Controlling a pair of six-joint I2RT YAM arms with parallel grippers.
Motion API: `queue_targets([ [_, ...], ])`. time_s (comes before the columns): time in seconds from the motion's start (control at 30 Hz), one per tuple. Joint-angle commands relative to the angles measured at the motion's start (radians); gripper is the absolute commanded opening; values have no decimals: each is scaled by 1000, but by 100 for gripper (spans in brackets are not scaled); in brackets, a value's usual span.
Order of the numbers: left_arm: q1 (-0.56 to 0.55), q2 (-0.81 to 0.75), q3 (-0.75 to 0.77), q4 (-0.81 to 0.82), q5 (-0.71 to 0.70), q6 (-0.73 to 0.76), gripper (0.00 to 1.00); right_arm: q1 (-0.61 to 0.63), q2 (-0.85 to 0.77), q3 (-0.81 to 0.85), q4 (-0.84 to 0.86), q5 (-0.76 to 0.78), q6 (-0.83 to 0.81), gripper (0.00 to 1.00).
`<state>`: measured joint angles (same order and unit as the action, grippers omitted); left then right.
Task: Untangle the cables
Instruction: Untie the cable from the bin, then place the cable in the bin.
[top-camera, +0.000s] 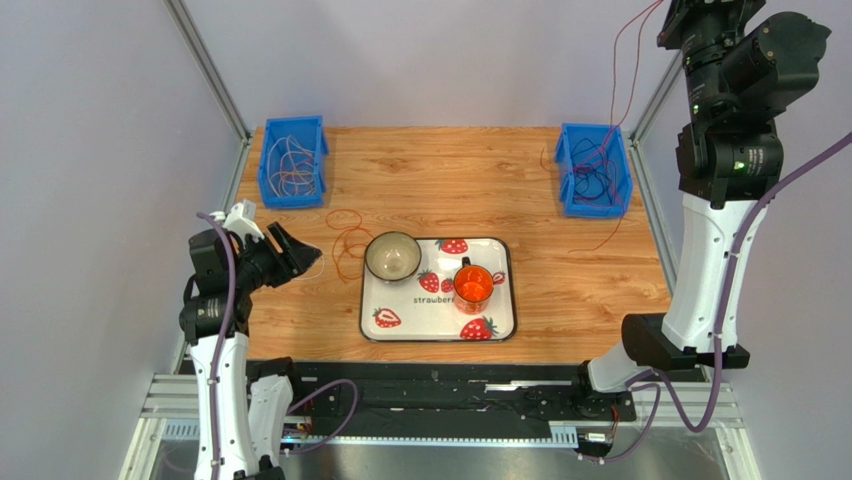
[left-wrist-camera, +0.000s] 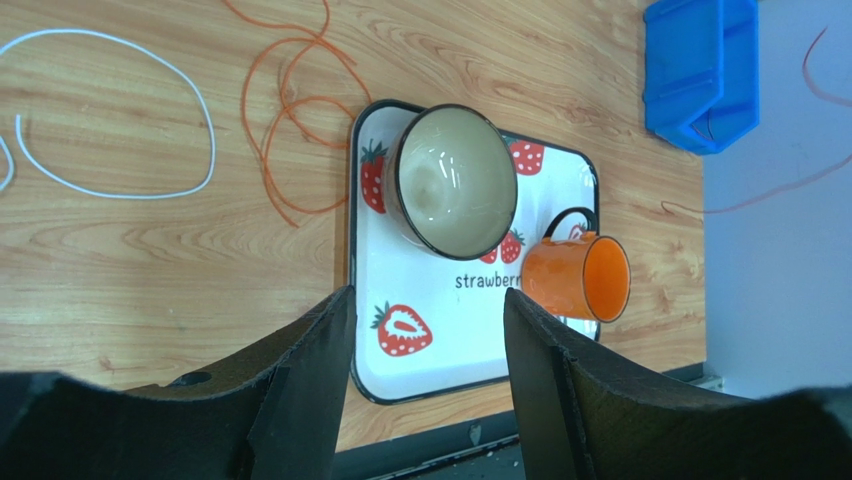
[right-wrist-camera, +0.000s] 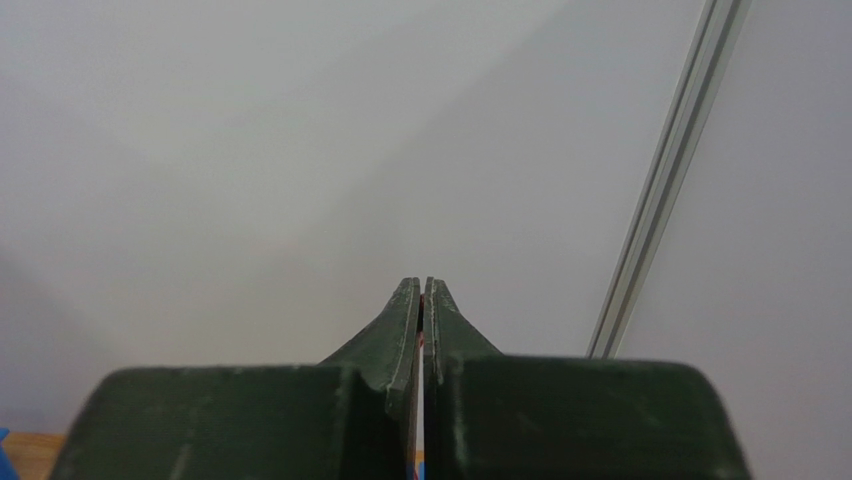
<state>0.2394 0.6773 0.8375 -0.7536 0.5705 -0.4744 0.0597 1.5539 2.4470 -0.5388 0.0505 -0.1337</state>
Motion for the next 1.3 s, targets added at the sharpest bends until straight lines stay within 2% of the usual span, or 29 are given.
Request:
queue_targets([
  [0.0, -9, -16, -6, 4, 6, 49, 65, -91, 6, 43, 43, -112, 109, 0],
  [0.17, -18, 10, -6, 11, 9, 51, 65, -225, 61, 61, 97, -262, 223, 0],
  [0.47, -20, -12, -8, 14, -12, 46, 64, -304, 169, 119, 223, -397, 324, 0],
  [0.73, -20, -22, -9, 14, -17, 46, 62, -325, 256, 167, 370, -416, 387, 0],
  [0.87, -20, -25, -9, 14, -17, 46, 61, -343, 262, 129, 506, -400, 399, 0],
  [0.97, -20, -30, -11, 16, -18, 46, 61, -382, 293, 127, 589, -422, 497, 0],
  [1.13, -18, -31, -11, 17, -9, 48, 60, -403, 365, 193, 562, -431, 539, 0],
  [1.27, -18, -39, -12, 20, -9, 48, 59, -409, 379, 112, 556, -465, 517, 0],
])
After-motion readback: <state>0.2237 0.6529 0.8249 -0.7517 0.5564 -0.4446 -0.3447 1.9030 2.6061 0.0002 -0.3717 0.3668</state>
